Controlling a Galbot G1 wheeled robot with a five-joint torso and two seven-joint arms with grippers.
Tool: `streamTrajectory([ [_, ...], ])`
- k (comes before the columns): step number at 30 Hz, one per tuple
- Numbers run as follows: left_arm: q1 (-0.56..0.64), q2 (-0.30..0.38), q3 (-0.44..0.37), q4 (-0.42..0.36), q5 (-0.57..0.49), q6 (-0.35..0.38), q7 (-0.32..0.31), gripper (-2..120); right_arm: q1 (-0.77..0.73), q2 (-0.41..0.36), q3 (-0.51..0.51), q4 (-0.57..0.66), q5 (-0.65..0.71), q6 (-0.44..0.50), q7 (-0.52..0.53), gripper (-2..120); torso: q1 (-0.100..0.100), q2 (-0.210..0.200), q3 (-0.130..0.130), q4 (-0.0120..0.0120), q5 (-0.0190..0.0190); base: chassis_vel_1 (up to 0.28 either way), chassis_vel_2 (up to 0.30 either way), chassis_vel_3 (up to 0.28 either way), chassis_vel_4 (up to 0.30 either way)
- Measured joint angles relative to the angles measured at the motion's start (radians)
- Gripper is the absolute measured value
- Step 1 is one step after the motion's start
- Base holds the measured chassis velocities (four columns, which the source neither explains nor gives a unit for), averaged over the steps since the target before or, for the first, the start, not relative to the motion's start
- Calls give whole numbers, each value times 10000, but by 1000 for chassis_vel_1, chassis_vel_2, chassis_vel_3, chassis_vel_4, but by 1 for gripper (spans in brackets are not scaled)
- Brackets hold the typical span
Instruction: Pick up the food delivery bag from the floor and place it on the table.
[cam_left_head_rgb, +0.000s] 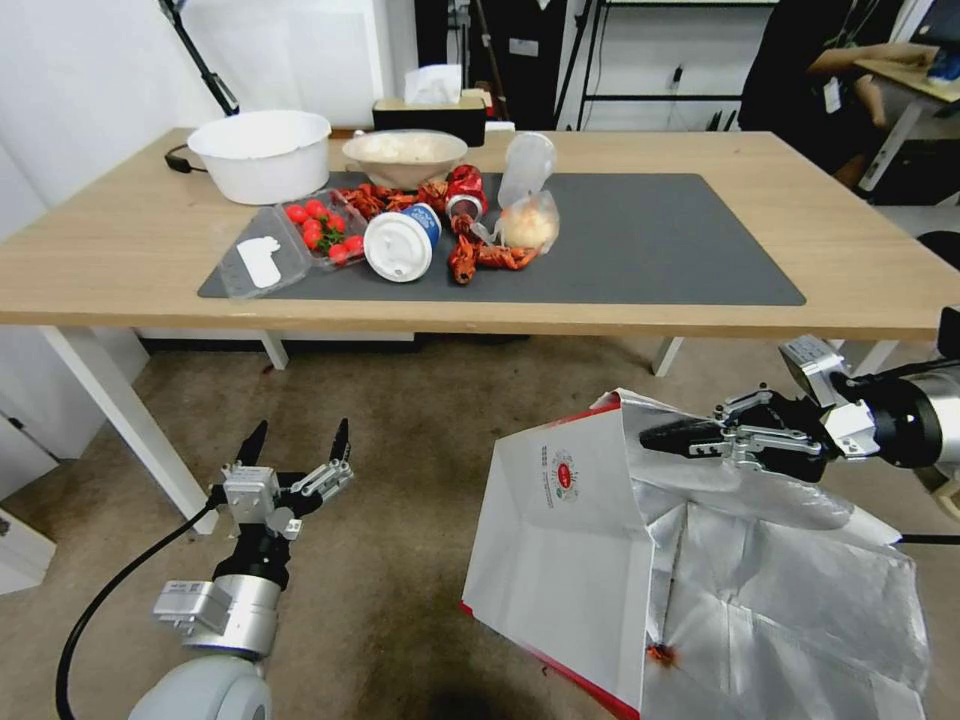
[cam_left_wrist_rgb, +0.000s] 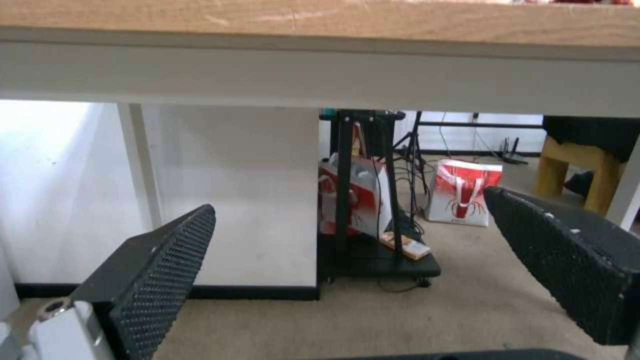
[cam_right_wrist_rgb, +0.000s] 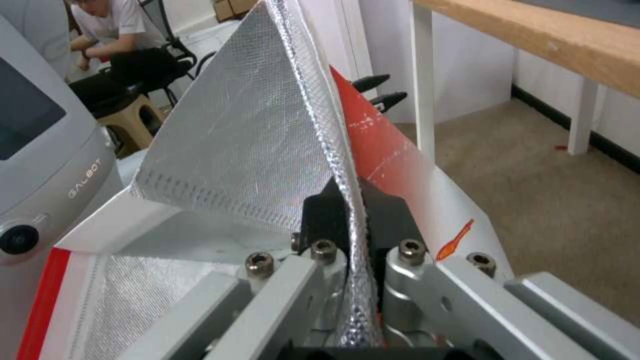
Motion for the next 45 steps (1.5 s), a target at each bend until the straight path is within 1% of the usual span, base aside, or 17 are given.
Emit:
streamTrajectory([
  [1, 0, 0, 0, 0, 0, 0, 0, 100, 0, 0, 0, 0, 0, 0, 0, 0, 0, 0, 0, 0, 0, 0, 0, 0, 0],
  [5, 35, -5, 0, -33, 0, -12, 0, 100, 5, 0, 19, 5, 5, 0, 3, 0, 84, 228, 145, 0, 0, 0, 0, 0, 0],
  [10, 51, 0, -4, -55, 0, -20, 0, 100, 5, 24, 28, 15, 6, 0, 3, 0, 146, 374, 228, 0, 1, 0, 0, 0, 0],
  [12, 77, 3, -12, -83, 0, -30, 0, 100, 4, 45, 37, 40, 15, -4, 3, 0, 199, 512, 312, 0, 0, 0, 0, 0, 0],
  [23, 140, 11, -45, -191, 1, -63, -1, 100, 15, 32, 84, 73, 52, -11, 8, 0, 358, 950, 590, 0, 0, 0, 0, 0, 0],
  [29, 153, 7, -47, -203, 1, -76, -1, 100, 19, 39, 88, 81, 62, -11, 13, 0, 404, 1055, 648, 0, 0, 0, 0, 0, 0],
  [32, 169, 1, -48, -223, 1, -94, -1, 100, 20, 54, 103, 93, 67, -14, 13, 0, 459, 1206, 745, 0, 0, 0, 0, 0, 0],
  [45, 171, 3, -46, -251, 5, -102, -1, 100, 28, 84, 144, 102, 92, -16, 12, 0, 587, 1546, 960, 0, 0, 0, 0, 0, 0],
])
